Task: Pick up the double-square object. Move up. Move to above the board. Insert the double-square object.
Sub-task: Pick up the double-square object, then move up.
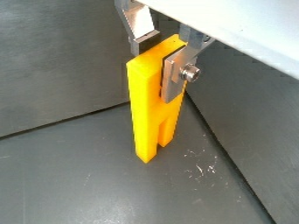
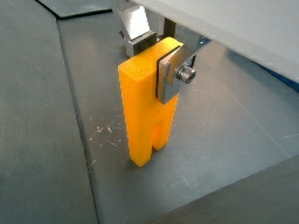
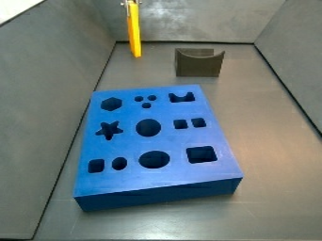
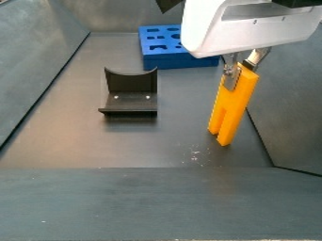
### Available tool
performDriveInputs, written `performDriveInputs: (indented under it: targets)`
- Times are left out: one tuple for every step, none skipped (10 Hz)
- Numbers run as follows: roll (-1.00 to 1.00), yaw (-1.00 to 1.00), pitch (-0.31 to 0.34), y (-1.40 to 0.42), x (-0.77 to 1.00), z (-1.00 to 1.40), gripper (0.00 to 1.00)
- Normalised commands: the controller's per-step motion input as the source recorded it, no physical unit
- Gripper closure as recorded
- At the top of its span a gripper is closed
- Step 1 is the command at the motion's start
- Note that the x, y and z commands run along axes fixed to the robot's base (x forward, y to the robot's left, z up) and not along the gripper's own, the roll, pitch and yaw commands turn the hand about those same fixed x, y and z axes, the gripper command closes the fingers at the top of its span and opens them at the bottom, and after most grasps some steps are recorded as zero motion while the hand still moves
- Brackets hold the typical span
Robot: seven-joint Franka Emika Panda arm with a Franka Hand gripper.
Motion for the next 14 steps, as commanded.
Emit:
performDriveInputs:
  targets:
    - [0.0,0.0,0.0,0.0,0.0,0.0,1.0]
    - [0.0,0.0,0.0,0.0,0.0,0.0,1.0]
    - [0.0,0.0,0.0,0.0,0.0,0.0,1.0]
    - [0.0,0.0,0.0,0.0,0.0,0.0,1.0]
    - [0.0,0.0,0.0,0.0,0.0,0.0,1.0]
    - [0.0,0.0,0.0,0.0,0.0,0.0,1.0]
    - [0.0,0.0,0.0,0.0,0.0,0.83,1.0]
    - [-0.01,0.02,-0.011,-0.08,0.04,0.85,1.0]
    - [0.0,0.03,0.031,-0.06,0.02,0.74,1.0]
    - [0.02,0.03,0.051,-0.04,0.01,0.64,1.0]
    - [0.05,0.03,0.072,-0.02,0.0,0.54,1.0]
    - [0.07,0.02,0.096,0.0,-0.01,0.41,1.0]
    - [0.08,0.03,0.103,0.0,-0.01,0.32,1.0]
    - [0.08,0.03,0.105,0.0,-0.01,0.21,1.0]
